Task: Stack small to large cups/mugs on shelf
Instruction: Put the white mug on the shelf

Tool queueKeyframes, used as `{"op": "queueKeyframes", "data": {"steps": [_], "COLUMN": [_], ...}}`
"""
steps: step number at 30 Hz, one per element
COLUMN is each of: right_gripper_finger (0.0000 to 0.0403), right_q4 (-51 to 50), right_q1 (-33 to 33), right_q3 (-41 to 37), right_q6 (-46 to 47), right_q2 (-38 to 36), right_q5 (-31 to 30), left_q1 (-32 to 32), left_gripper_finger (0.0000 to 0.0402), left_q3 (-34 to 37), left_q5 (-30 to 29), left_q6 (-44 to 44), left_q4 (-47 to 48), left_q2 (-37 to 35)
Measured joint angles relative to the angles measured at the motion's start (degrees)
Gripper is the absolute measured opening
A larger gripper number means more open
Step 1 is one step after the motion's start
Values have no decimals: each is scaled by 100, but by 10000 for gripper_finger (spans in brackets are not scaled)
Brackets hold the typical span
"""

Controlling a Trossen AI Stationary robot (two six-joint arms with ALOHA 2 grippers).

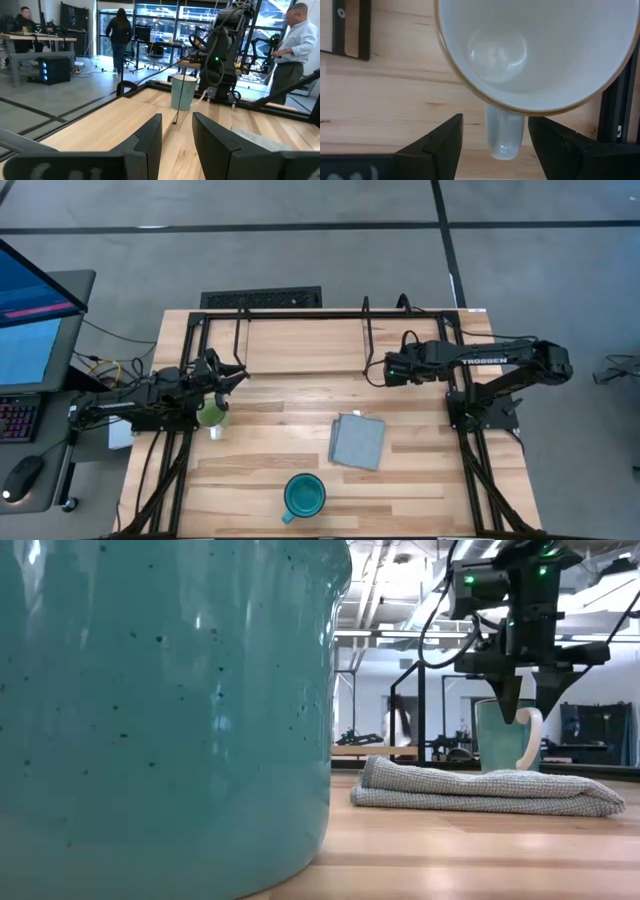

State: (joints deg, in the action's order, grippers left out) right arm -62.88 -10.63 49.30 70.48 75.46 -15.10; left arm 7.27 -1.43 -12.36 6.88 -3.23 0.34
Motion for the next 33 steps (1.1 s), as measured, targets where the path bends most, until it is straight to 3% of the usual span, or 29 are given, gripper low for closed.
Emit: {"op": "queueKeyframes", "data": {"steps": [12,33], "right_gripper_finger": [245,133], "right_q4": [3,91], "right_q1": [-117,-117], "right_q3": [0,0], "right_q6": [7,3], "right_q2": [0,-2], "right_q5": [176,307], "left_q1": [0,-1], "left_gripper_finger": [98,98], "left_q3": [0,0], "left_q5": [0,0], "left_q6": [-1,-1], "left_q4": [-2,-6], "left_q2": [0,0]}}
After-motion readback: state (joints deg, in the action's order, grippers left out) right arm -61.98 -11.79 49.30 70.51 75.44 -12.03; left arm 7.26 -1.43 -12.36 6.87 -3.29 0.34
